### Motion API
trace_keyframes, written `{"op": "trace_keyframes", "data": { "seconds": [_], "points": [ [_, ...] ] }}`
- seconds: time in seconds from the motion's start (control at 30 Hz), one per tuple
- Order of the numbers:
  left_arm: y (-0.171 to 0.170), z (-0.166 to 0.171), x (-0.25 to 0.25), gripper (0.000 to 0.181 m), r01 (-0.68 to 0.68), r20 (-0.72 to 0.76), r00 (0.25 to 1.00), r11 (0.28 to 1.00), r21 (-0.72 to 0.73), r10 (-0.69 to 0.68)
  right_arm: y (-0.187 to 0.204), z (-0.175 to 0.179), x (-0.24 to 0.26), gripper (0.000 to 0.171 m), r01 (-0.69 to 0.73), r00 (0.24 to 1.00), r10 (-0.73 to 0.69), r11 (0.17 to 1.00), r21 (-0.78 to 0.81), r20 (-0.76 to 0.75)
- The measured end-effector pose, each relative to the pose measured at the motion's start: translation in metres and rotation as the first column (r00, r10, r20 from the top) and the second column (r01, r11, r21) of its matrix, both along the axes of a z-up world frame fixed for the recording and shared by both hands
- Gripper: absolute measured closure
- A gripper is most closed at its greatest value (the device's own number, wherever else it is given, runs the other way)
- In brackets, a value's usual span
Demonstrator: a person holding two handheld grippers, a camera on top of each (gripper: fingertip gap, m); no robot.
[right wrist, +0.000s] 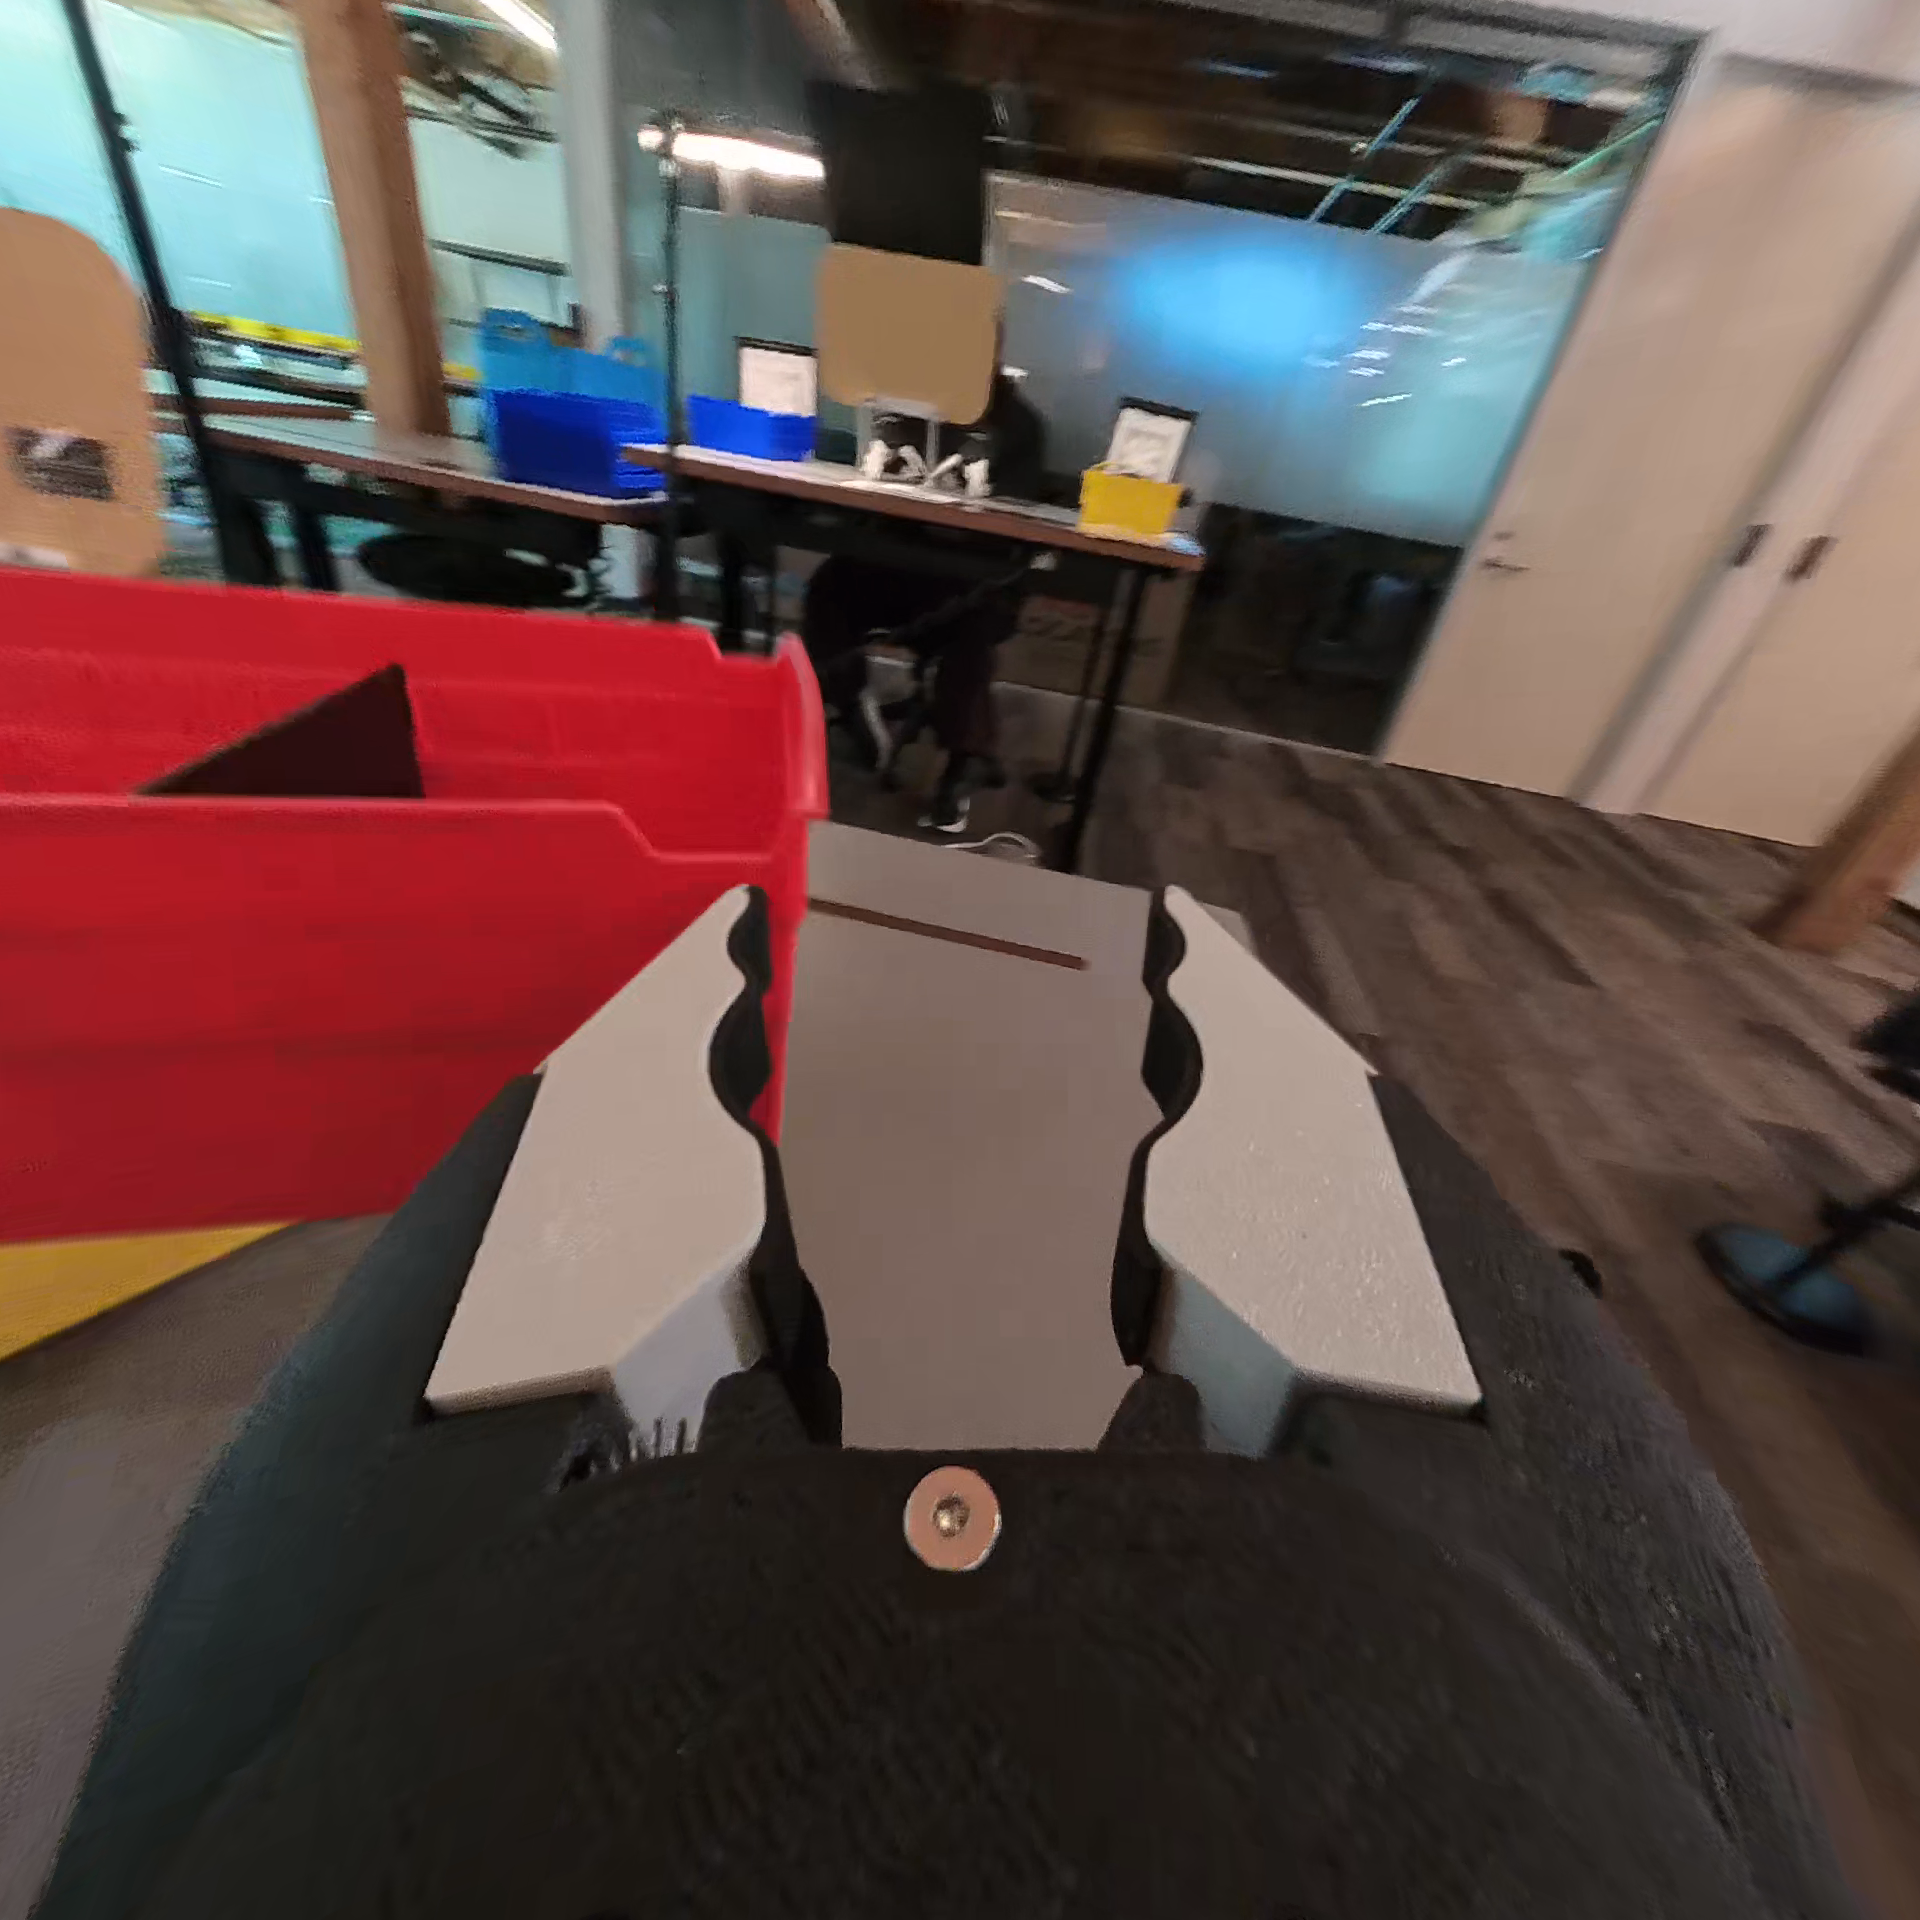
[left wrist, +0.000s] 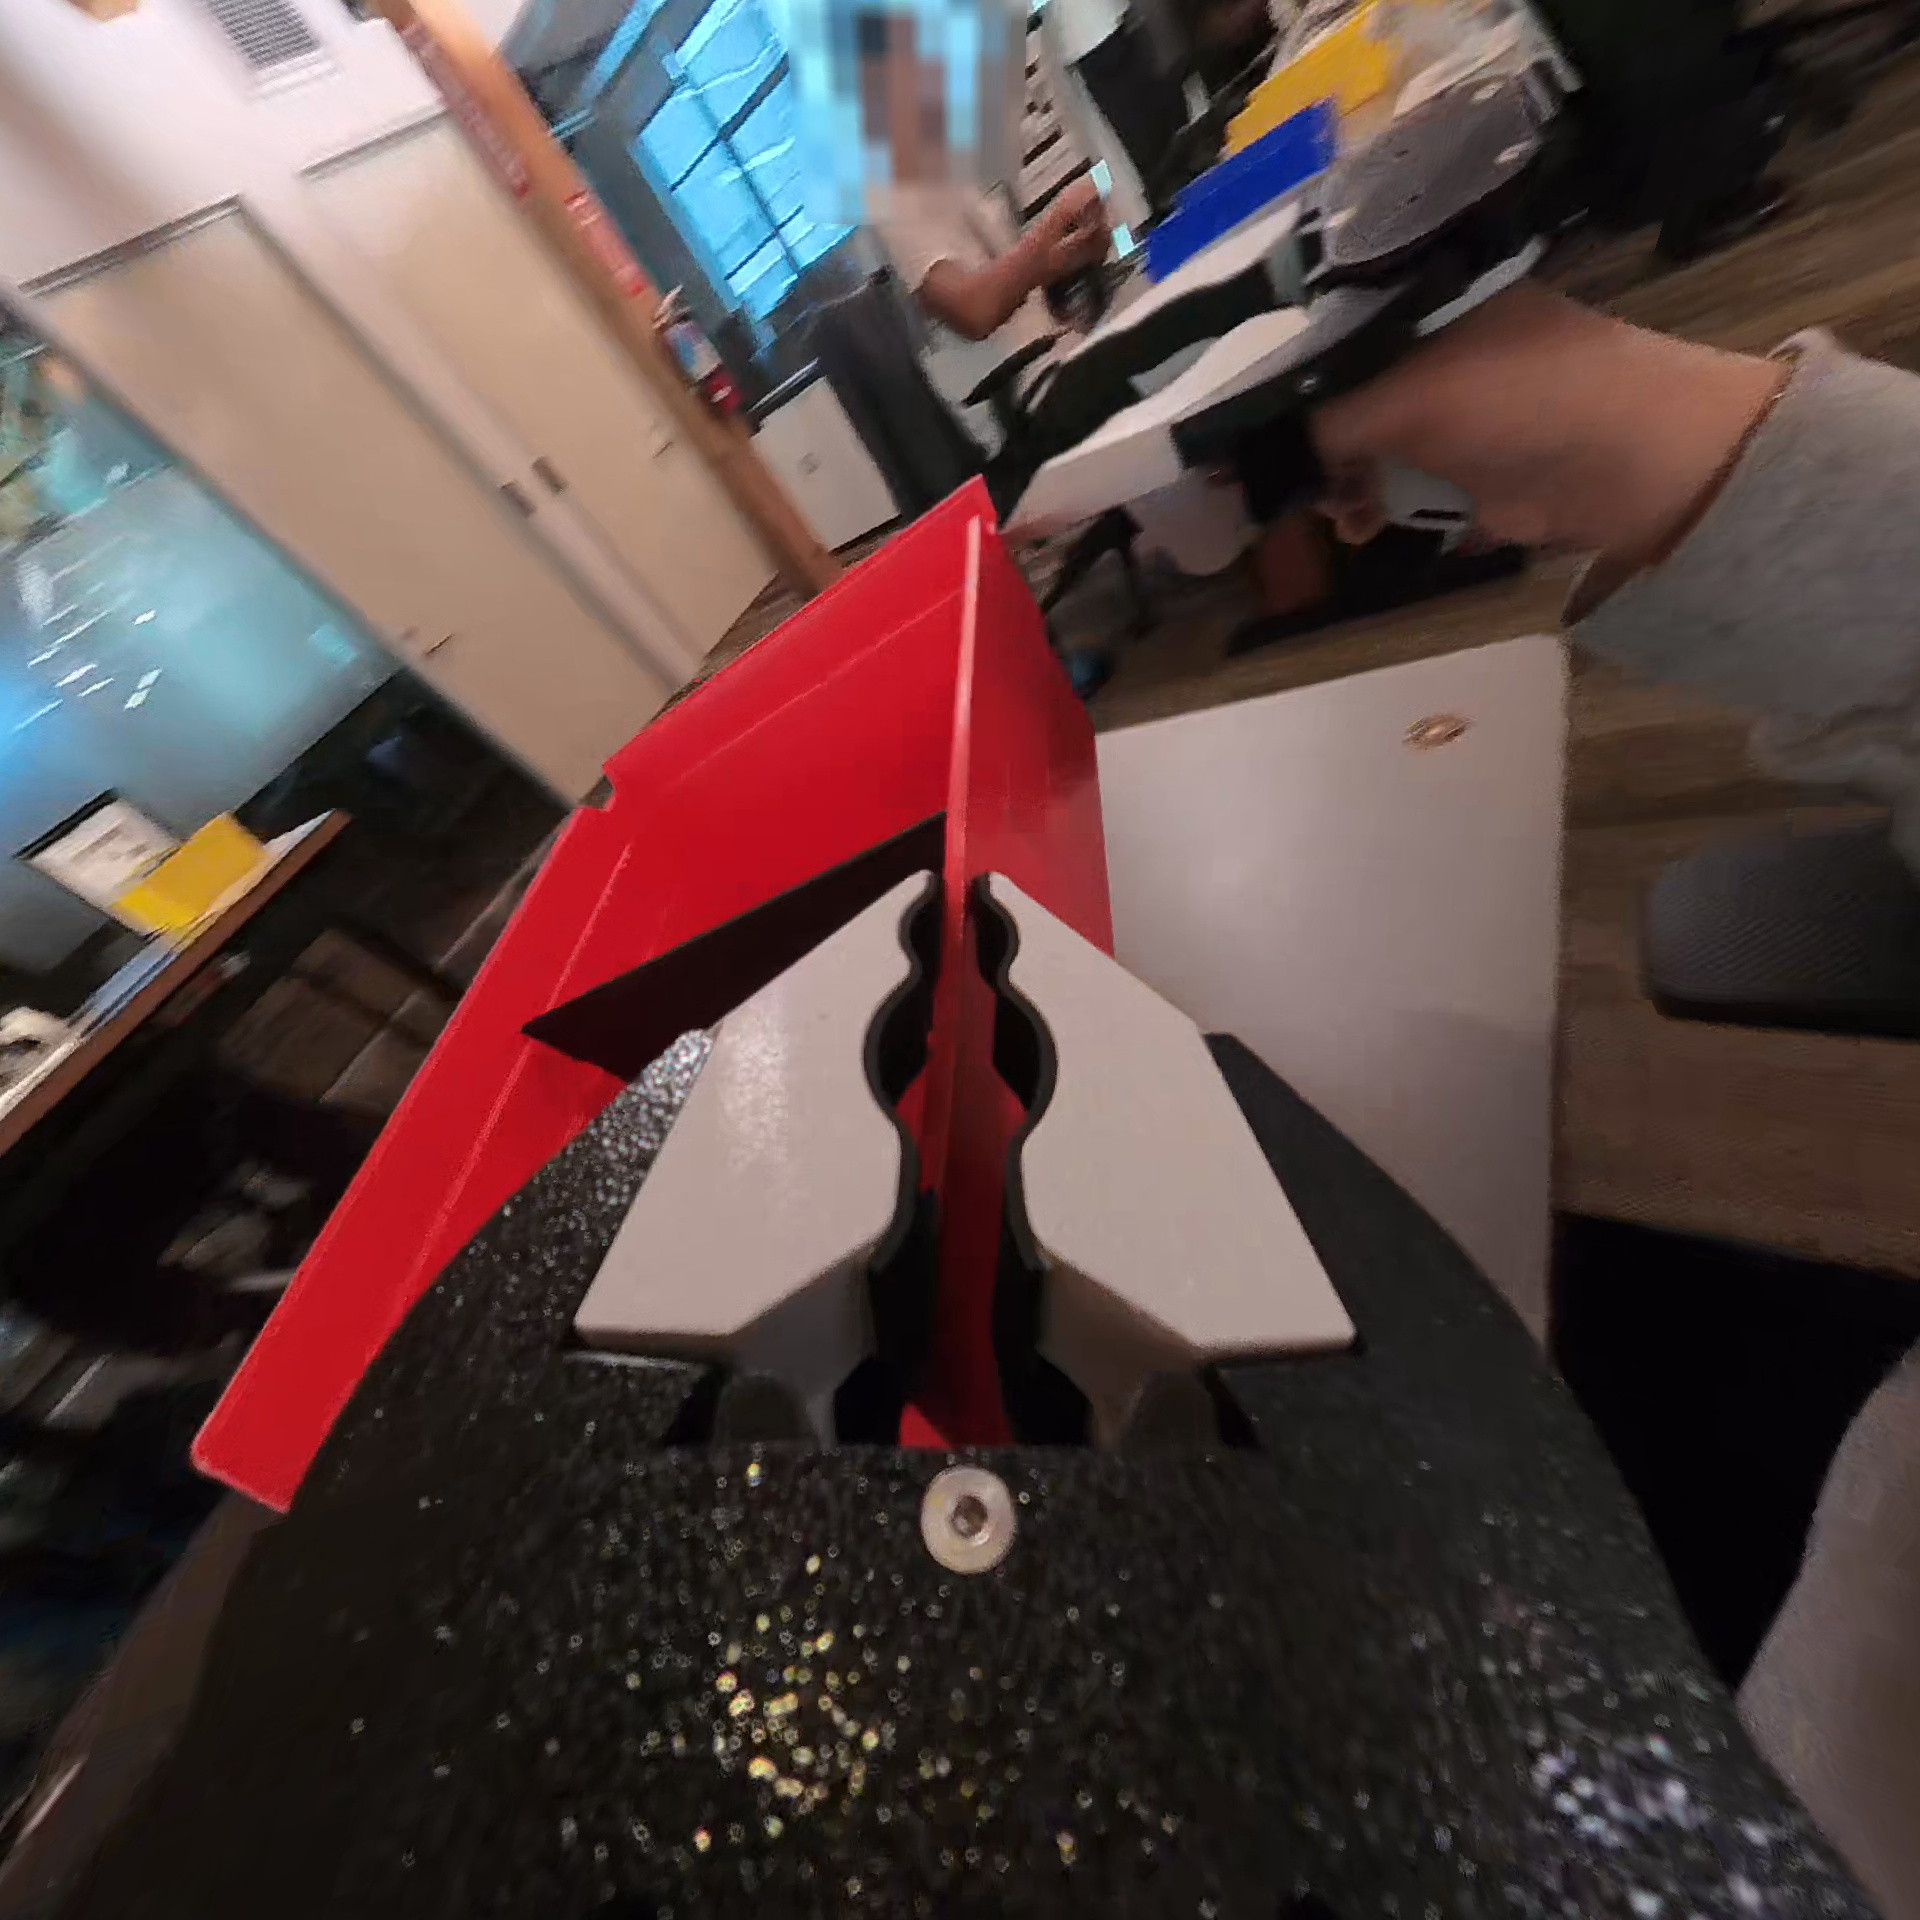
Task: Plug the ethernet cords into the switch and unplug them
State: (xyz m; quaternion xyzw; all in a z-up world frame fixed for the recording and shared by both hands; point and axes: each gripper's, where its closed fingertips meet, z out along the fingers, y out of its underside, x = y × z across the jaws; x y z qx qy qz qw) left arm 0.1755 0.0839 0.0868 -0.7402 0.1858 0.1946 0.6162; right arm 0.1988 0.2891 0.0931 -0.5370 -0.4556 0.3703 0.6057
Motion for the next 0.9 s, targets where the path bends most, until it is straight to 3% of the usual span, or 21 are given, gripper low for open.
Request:
{"op": "trace_keyframes", "data": {
  "seconds": [0.03,0.17,0.33,0.47,0.6,0.77,0.87,0.9],
  "points": [
    [0.016,-0.004,0.008,0.178,0.017,0.012,1.000,1.000,-0.001,-0.017,0.010,0.001,0.012,0.105,0.037,0.999,-0.037,0.999,0.012,0.006],
    [0.066,-0.026,0.029,0.178,0.073,0.079,0.994,0.997,-0.011,-0.072,0.055,-0.015,0.051,0.106,0.194,0.976,-0.198,0.980,0.047,0.095],
    [0.110,-0.074,0.037,0.178,0.044,0.081,0.996,0.997,-0.056,-0.040,0.089,-0.030,0.074,0.109,0.315,0.944,-0.309,0.948,-0.036,0.115],
    [0.128,-0.107,0.043,0.179,-0.018,-0.061,0.998,0.997,-0.078,0.014,0.084,-0.031,0.066,0.110,0.267,0.962,-0.258,0.957,-0.110,0.091],
    [0.135,-0.121,0.051,0.179,-0.007,-0.031,0.999,0.998,-0.070,0.005,0.077,-0.032,0.056,0.111,0.248,0.965,-0.238,0.965,-0.088,0.106],
    [0.140,-0.139,0.049,0.179,0.002,0.109,0.994,0.997,-0.073,0.006,0.064,-0.039,0.041,0.111,0.201,0.970,-0.188,0.976,-0.078,0.155],
    [0.139,-0.146,0.044,0.179,-0.020,0.054,0.998,0.997,-0.068,0.024,0.057,-0.044,0.034,0.111,0.179,0.968,-0.162,0.981,-0.076,0.195],
    [0.138,-0.153,0.045,0.170,-0.007,0.049,0.999,0.995,-0.099,0.011,0.055,-0.045,0.032,0.111,0.171,0.967,-0.153,0.982,-0.076,0.204]
  ]
}}
